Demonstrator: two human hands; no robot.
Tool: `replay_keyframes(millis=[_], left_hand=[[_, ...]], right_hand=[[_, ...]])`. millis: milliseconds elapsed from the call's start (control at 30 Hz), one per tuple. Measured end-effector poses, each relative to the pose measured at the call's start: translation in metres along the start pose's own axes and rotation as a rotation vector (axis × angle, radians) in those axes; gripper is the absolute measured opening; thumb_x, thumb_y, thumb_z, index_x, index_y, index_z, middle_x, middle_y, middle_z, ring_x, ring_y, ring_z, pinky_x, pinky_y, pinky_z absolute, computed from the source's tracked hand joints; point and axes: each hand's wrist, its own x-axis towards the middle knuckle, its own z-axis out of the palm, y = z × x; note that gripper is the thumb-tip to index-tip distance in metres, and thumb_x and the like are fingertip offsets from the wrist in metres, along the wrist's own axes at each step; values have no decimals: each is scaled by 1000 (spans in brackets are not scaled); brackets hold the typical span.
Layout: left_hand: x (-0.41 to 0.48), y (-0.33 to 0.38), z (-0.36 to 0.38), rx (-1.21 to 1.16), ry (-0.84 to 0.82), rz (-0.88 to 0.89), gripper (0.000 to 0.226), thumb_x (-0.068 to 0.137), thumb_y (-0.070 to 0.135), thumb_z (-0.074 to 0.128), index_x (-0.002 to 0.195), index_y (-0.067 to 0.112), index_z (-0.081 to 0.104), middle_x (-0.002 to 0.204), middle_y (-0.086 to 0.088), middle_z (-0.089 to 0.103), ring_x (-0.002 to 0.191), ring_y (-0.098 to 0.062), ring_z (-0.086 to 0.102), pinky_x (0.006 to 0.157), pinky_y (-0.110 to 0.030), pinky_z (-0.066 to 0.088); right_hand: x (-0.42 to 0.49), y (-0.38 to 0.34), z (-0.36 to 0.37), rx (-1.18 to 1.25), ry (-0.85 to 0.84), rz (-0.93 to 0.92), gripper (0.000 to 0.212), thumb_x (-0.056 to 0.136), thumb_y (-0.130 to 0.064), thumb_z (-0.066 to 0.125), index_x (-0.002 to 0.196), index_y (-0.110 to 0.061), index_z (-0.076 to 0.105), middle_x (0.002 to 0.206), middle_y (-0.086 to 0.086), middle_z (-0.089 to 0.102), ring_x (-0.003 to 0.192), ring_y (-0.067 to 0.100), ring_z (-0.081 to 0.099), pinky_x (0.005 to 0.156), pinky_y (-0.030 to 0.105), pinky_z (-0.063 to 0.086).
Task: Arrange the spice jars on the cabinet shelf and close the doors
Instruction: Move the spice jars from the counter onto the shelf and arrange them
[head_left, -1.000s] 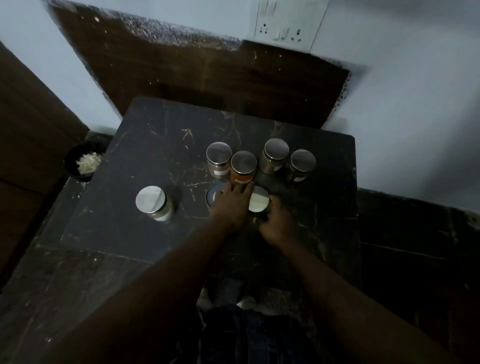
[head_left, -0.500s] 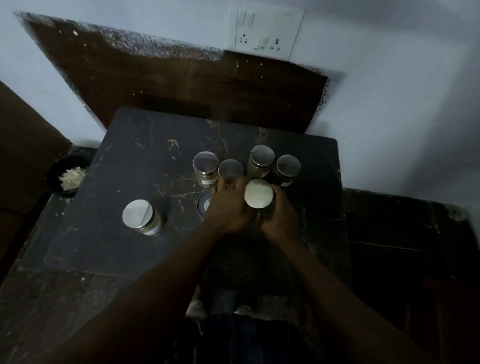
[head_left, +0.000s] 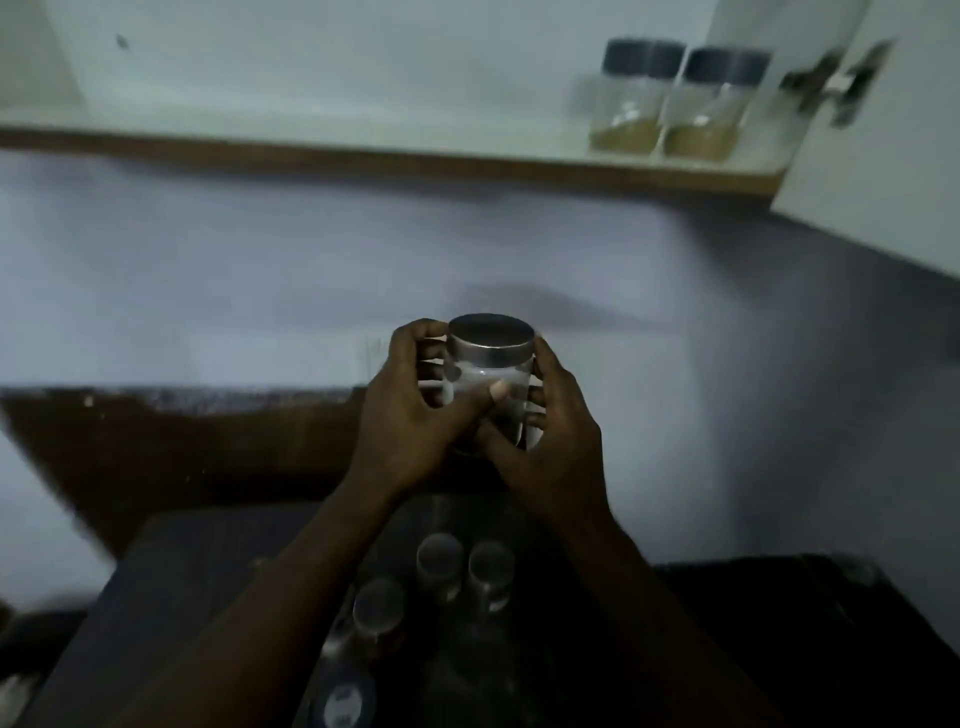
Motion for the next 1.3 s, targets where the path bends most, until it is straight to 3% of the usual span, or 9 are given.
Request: replay_keyframes(millis=[200, 267, 467, 633, 733, 800, 1000, 1100, 1300], left_hand=[[86, 78, 10, -46, 33, 171, 66, 73, 64, 79, 127, 38, 51, 120, 25, 63, 106, 4, 64, 70, -10, 53], [114, 101, 14, -40, 33, 213, 64, 74, 64, 79, 126, 37, 52, 118, 25, 64, 104, 7, 63, 70, -6, 50], [191, 146, 31, -88, -21, 170, 60, 82, 58, 76, 132, 34, 53, 121, 12, 66, 94, -4, 71, 69, -29, 62], [247, 142, 45, 37, 2, 103, 61, 88, 56, 70, 139, 28, 49, 128, 7, 62, 110, -14, 65, 93, -43, 57], [270, 131, 54, 126, 4, 55, 64, 90, 55, 68, 142, 23, 47, 128, 2, 62, 110, -18, 64, 91, -39, 56], [277, 119, 61, 158, 4, 17, 66, 91, 55, 66, 144, 21, 45, 132, -1, 61, 110, -20, 63, 89, -36, 55], [300, 101, 74, 322, -36, -36, 71, 92, 52, 67, 149, 22, 39, 141, -11, 54, 125, -32, 56, 105, -45, 47], [313, 98, 77, 465, -31, -123, 77, 91, 59, 64, 149, 16, 41, 146, -17, 47, 129, -35, 52, 106, -44, 45], [324, 84, 90, 577, -36, -130, 72, 88, 56, 68, 137, 9, 45, 132, -12, 61, 118, -32, 60, 95, -43, 51]], right_hand=[[90, -56, -46, 48, 103, -161, 83, 71, -57, 76, 145, -46, 38, 138, -25, 55, 121, -8, 56, 83, 4, 49], [119, -67, -59, 28, 146, -196, 80, 70, -60, 77, 138, -43, 40, 131, -26, 57, 117, -9, 57, 83, 9, 53], [202, -90, -86, -61, 251, -236, 77, 65, -60, 82, 129, -42, 42, 117, -29, 57, 101, -9, 60, 78, 25, 59], [263, -84, -83, -172, 176, -196, 80, 70, -50, 85, 134, -30, 40, 128, -8, 61, 96, -1, 61, 78, 29, 51], [289, -69, -76, -221, 105, -140, 83, 75, -45, 84, 140, -21, 38, 135, 3, 59, 118, 23, 60, 89, 37, 52], [298, -58, -71, -263, 66, -106, 82, 78, -42, 82, 143, -18, 39, 137, 6, 58, 122, 27, 59, 93, 38, 52], [312, -45, -61, -395, 59, -99, 81, 82, -37, 76, 150, -16, 37, 134, 13, 56, 121, 31, 58, 96, 38, 50], [323, -49, -60, -443, 36, -37, 80, 84, -38, 76, 150, -15, 37, 135, 16, 57, 122, 33, 58, 99, 42, 52], [330, -42, -49, -529, 88, -20, 71, 93, -27, 61, 154, -14, 28, 122, 17, 64, 110, 33, 64, 92, 42, 55]])
